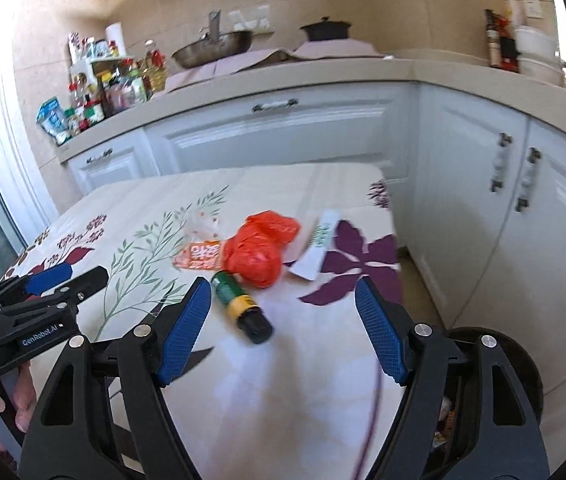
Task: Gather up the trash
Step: 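Move both tools back over the table and grasp the green-yellow bottle with the right gripper, then grasp the orange plastic bag with the left gripper while the right gripper holds the green bottle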
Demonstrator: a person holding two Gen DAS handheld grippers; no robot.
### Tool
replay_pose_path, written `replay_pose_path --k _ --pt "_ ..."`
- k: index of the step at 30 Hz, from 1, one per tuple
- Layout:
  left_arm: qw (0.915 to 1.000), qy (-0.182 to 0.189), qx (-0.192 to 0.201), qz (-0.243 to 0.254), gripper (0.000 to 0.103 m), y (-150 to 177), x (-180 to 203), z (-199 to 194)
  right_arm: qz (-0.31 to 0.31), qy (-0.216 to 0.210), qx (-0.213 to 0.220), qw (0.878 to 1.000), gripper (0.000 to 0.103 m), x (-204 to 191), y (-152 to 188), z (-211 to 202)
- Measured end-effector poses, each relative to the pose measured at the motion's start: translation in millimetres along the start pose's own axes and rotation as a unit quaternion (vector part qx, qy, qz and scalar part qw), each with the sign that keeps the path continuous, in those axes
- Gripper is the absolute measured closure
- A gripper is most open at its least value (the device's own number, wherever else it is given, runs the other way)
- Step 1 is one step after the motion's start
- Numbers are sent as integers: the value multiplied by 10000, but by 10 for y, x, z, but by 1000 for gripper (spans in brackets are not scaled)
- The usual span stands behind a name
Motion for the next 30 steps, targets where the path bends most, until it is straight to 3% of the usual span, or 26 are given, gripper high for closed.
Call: replay_pose_path --k 9,11,23,25,30 --pt "9996 -111 -214 -123 37 44 -279 170 -160 -72 -398 9991 33 -182 30 319" --pt "9995 -105 -251 -131 37 55 -295 197 -189 -89 -550 9983 41 -197 55 393" --pt "9989 14 -454 -102 37 114 -285 308 -444 -319 -1343 9894 65 -340 249 673" --pt "9989 31 -466 -98 37 118 -280 308 -478 -348 -1400 9884 77 -355 261 692" --pt "9988 49 -479 -105 37 128 -275 302 -627 -388 -1375 9878 78 -415 285 628"
Point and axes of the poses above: each gripper's, at about its wrist camera, not at the fingertips, and z roughly the way its jaws point, x to its right, y to its underside, the point moved 4 cm from there along z, roughly the way its jaws point, and after that the axes turned 9 degrees about x, right-handed, at the moved point
